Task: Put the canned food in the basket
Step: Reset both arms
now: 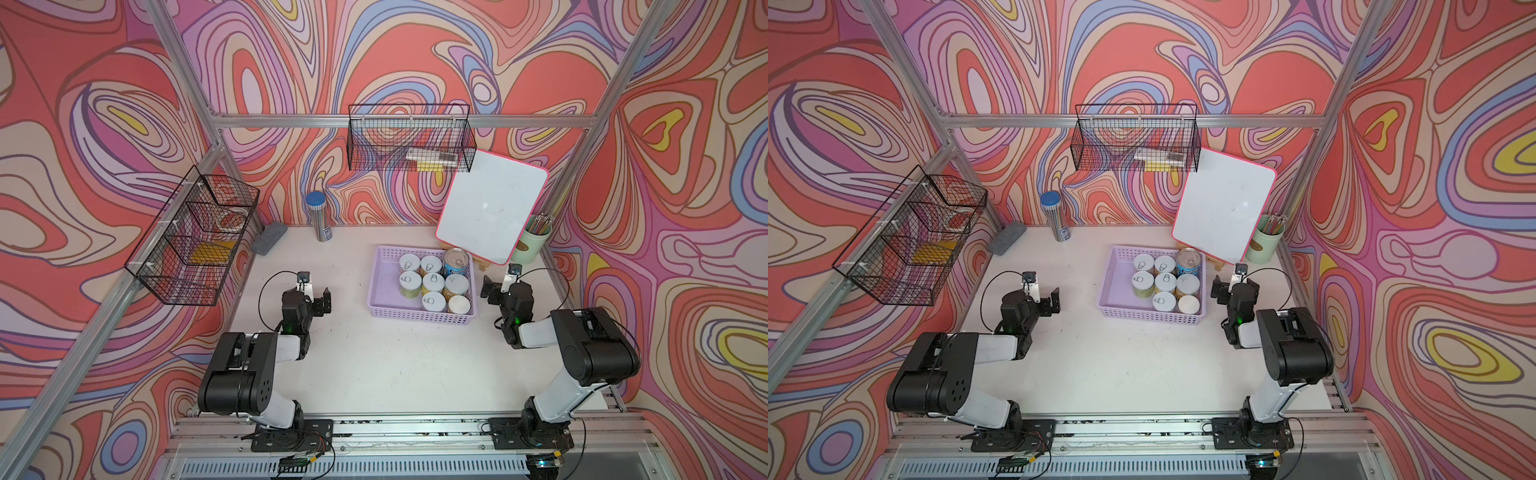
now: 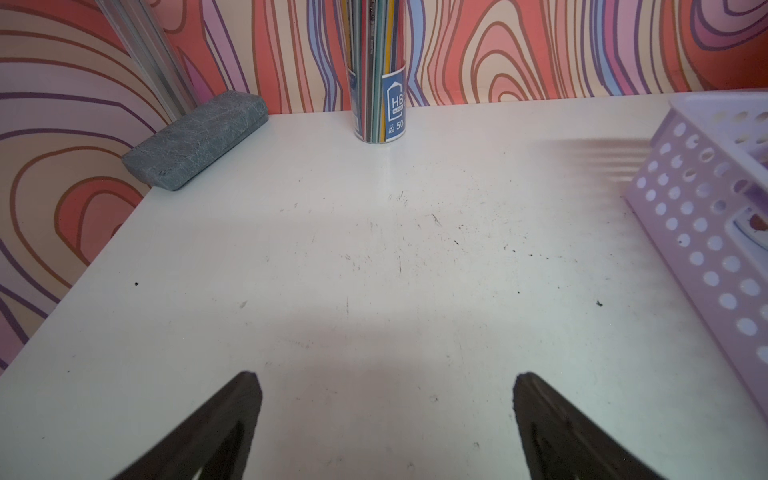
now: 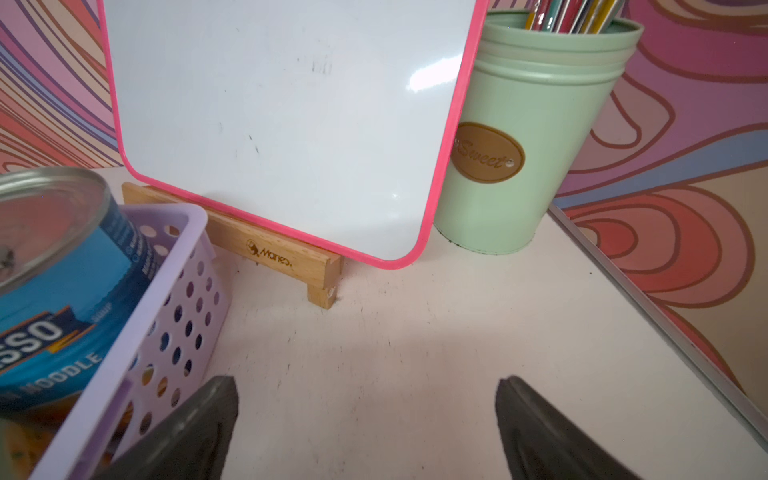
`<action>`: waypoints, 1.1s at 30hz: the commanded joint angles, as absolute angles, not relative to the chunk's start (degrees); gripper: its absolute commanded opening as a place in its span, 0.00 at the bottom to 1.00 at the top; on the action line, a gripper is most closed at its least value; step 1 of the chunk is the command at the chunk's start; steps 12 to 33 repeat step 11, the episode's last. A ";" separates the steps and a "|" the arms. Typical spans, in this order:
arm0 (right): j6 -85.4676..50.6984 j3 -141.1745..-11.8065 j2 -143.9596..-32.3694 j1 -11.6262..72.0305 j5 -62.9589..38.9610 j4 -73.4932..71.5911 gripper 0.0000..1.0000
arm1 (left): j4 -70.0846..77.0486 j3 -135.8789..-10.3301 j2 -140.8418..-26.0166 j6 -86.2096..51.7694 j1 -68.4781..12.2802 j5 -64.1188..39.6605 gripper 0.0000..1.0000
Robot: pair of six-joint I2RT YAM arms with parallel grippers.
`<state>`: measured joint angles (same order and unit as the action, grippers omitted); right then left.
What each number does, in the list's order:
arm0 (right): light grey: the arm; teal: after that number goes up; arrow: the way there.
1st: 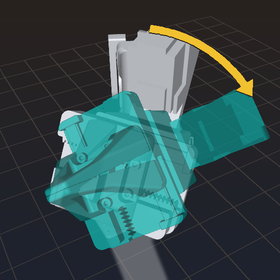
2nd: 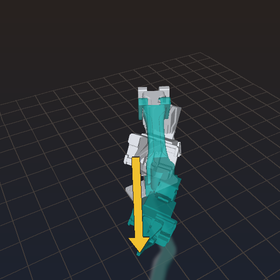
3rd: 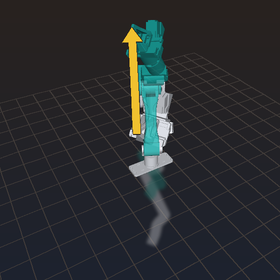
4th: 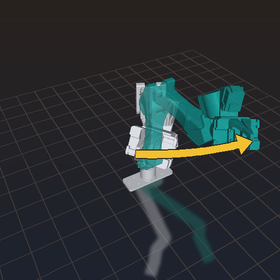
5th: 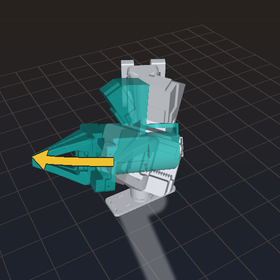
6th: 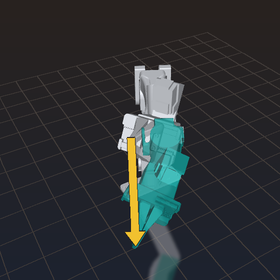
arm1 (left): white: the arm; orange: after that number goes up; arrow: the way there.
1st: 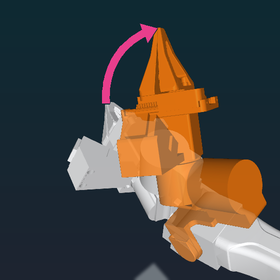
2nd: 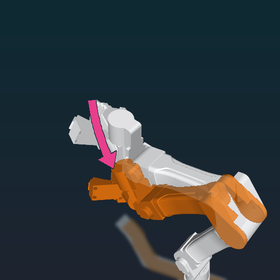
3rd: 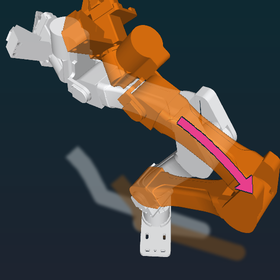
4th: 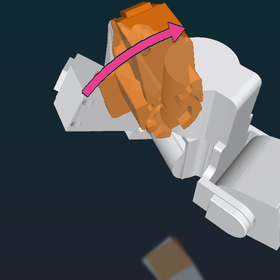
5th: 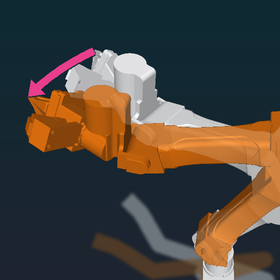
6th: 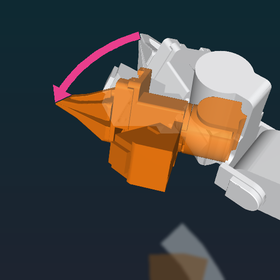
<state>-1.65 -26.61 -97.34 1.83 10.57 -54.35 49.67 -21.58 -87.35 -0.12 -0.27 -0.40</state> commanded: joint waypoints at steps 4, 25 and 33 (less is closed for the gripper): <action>-2.08 -26.06 -97.56 1.45 10.27 -56.64 0.98 | 49.59 -21.88 -87.89 -1.09 0.05 0.00 0.99; -2.03 -25.96 -97.52 1.54 10.32 -56.81 0.98 | 49.57 -21.88 -87.92 -1.11 0.09 0.00 0.99; -2.03 -25.96 -97.52 1.54 10.32 -56.81 0.98 | 49.57 -21.88 -87.92 -1.11 0.09 0.00 0.99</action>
